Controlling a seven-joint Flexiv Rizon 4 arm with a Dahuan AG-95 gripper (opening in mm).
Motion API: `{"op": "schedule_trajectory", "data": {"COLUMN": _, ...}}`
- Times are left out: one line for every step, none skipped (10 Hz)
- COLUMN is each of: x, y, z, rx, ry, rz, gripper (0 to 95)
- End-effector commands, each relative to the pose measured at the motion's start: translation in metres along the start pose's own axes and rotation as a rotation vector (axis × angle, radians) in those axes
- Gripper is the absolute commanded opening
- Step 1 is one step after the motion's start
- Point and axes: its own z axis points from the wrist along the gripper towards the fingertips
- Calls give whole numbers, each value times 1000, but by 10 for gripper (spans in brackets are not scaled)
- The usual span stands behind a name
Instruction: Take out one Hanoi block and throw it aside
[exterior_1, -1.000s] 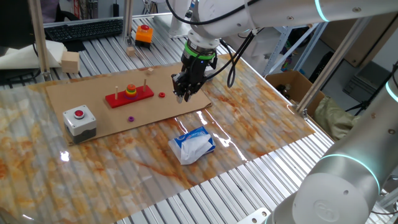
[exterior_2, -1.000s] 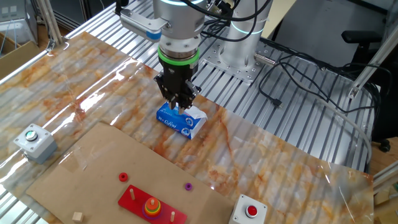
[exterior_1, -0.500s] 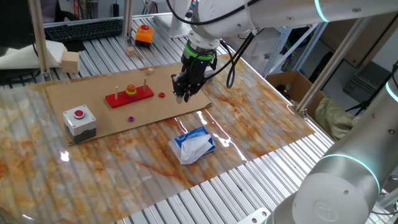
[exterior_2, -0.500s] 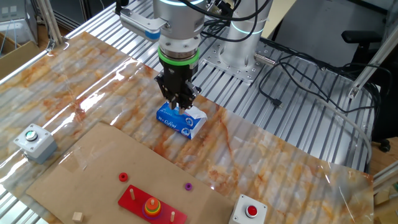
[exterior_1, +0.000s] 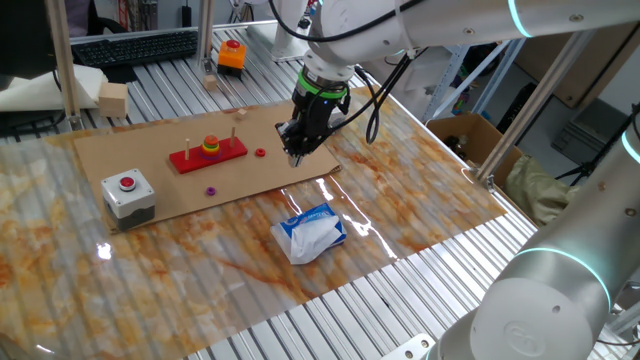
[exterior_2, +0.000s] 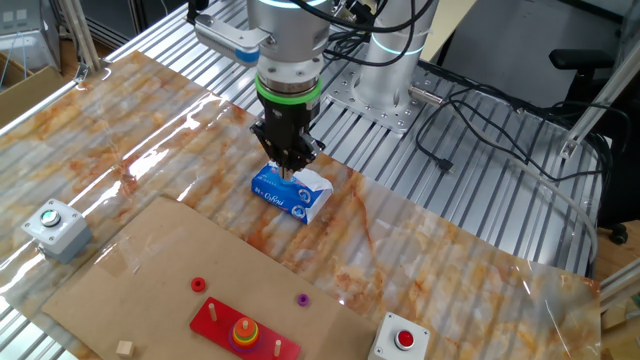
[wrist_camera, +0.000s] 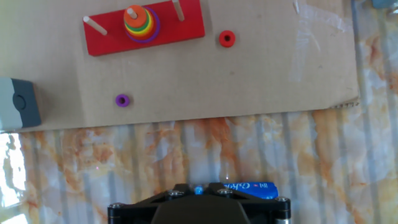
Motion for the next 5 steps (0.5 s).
{"op": "schedule_trajectory", "data": {"x": -2, "y": 3, "z": -2, "rx": 3, "ry": 2, "rz": -7, "gripper": 0}}
{"op": "schedule_trajectory", "data": {"x": -6, "y": 7, "z": -5, "rx": 5, "ry": 2, "rz": -3, "gripper": 0}}
{"op": "schedule_trajectory", "data": {"x": -11, "y": 10, "z": -8, "rx": 5, "ry": 2, "rz": -2, "gripper": 0}}
{"op": "schedule_trajectory", "data": {"x": -19, "y": 13, "z": -9, "rx": 6, "ry": 2, "rz": 1, "gripper": 0}}
{"op": "schedule_trajectory", "data": {"x": -27, "y": 14, "z": -9, "rx": 8, "ry": 1, "rz": 2, "gripper": 0}}
